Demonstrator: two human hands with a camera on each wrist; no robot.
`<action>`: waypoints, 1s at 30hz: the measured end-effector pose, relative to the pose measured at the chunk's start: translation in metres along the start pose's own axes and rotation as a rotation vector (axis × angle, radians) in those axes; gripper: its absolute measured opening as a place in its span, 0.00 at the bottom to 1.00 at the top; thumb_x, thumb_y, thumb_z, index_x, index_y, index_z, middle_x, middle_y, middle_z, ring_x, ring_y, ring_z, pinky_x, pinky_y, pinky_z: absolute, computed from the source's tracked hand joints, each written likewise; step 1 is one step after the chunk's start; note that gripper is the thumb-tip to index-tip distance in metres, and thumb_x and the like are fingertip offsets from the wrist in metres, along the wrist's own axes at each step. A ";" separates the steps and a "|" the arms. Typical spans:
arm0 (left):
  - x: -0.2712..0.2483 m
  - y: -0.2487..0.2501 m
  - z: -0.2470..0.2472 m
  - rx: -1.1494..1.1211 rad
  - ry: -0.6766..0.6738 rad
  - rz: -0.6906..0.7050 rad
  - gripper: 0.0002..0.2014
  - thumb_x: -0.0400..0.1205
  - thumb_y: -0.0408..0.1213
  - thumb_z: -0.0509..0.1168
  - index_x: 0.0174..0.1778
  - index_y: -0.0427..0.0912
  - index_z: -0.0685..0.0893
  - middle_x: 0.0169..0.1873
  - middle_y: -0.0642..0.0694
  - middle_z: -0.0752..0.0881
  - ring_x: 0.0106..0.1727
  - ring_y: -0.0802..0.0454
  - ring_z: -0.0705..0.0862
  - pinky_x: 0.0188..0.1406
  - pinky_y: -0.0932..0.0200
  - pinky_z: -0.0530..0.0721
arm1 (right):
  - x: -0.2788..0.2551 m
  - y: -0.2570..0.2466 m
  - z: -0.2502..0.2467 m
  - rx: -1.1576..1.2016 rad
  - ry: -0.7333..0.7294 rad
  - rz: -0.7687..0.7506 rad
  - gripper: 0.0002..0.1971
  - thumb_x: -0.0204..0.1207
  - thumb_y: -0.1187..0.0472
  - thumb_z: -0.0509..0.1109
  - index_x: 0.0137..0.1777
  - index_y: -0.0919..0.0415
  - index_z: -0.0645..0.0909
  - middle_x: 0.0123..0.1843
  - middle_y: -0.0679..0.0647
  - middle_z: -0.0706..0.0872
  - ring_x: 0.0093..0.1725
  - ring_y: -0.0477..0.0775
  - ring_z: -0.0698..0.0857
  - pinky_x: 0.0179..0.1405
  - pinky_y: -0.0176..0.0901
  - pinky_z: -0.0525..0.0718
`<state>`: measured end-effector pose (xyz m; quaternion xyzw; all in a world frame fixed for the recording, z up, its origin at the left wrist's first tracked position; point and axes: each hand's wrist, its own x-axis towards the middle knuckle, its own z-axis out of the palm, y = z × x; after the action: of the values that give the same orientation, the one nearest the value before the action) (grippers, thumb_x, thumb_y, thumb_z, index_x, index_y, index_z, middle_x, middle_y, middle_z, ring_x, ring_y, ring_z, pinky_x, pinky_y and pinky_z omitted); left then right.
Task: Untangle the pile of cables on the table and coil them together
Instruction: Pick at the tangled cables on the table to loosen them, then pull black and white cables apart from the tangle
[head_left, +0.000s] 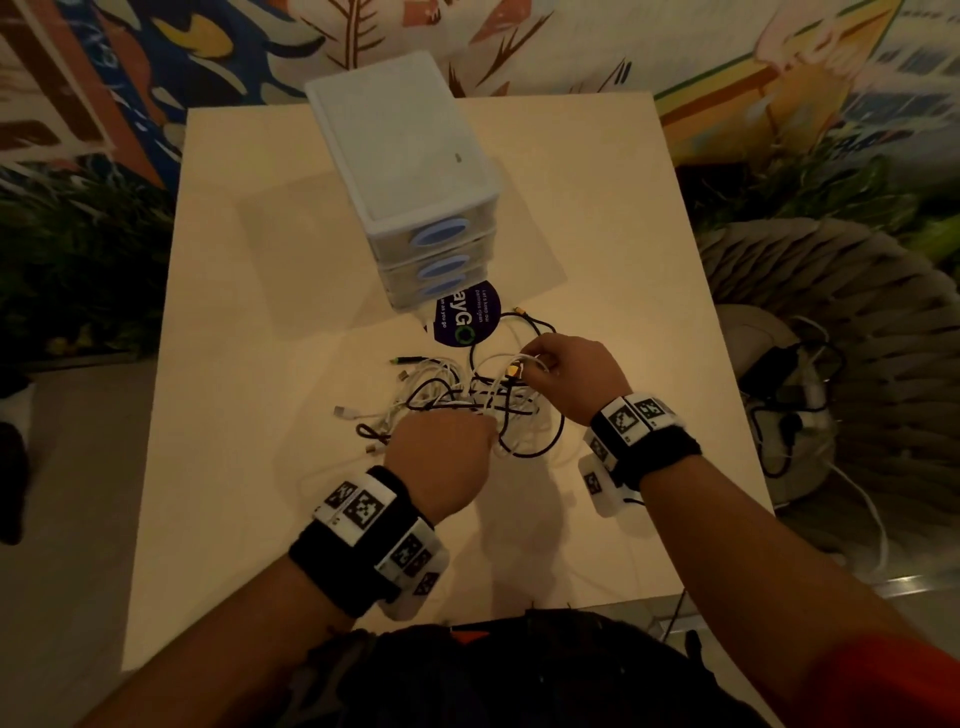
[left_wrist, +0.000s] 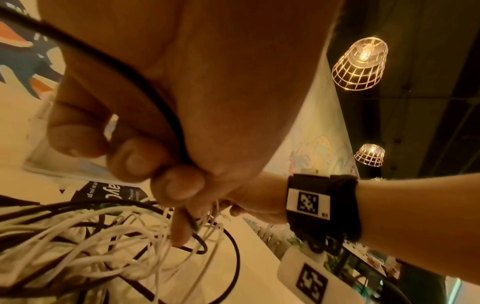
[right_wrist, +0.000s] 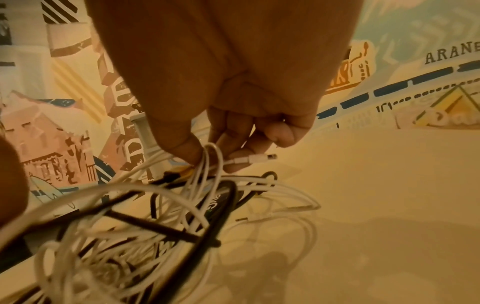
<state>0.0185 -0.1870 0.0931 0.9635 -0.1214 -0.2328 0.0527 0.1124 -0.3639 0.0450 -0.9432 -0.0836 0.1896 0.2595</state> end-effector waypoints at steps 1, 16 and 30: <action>-0.001 -0.003 -0.002 0.001 0.013 0.002 0.08 0.89 0.38 0.54 0.52 0.49 0.79 0.33 0.52 0.73 0.36 0.48 0.74 0.34 0.53 0.66 | -0.001 0.001 0.001 -0.015 -0.001 -0.009 0.13 0.82 0.47 0.69 0.60 0.52 0.87 0.52 0.54 0.92 0.52 0.58 0.87 0.51 0.51 0.85; -0.018 -0.044 -0.031 -0.785 0.278 0.035 0.12 0.91 0.44 0.53 0.45 0.46 0.77 0.30 0.53 0.80 0.31 0.55 0.75 0.35 0.48 0.71 | -0.012 0.020 -0.012 0.110 0.016 -0.194 0.32 0.74 0.59 0.74 0.78 0.47 0.70 0.64 0.51 0.81 0.57 0.50 0.82 0.59 0.42 0.79; -0.027 -0.032 -0.058 -1.616 0.531 0.177 0.12 0.92 0.37 0.47 0.46 0.43 0.71 0.29 0.47 0.74 0.31 0.48 0.70 0.37 0.57 0.74 | -0.049 -0.080 0.023 0.232 -0.369 -0.473 0.28 0.76 0.39 0.76 0.73 0.40 0.74 0.50 0.38 0.83 0.41 0.36 0.83 0.43 0.31 0.82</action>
<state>0.0288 -0.1463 0.1509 0.6395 0.0236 -0.0093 0.7683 0.0540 -0.2977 0.0842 -0.8115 -0.3239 0.3004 0.3825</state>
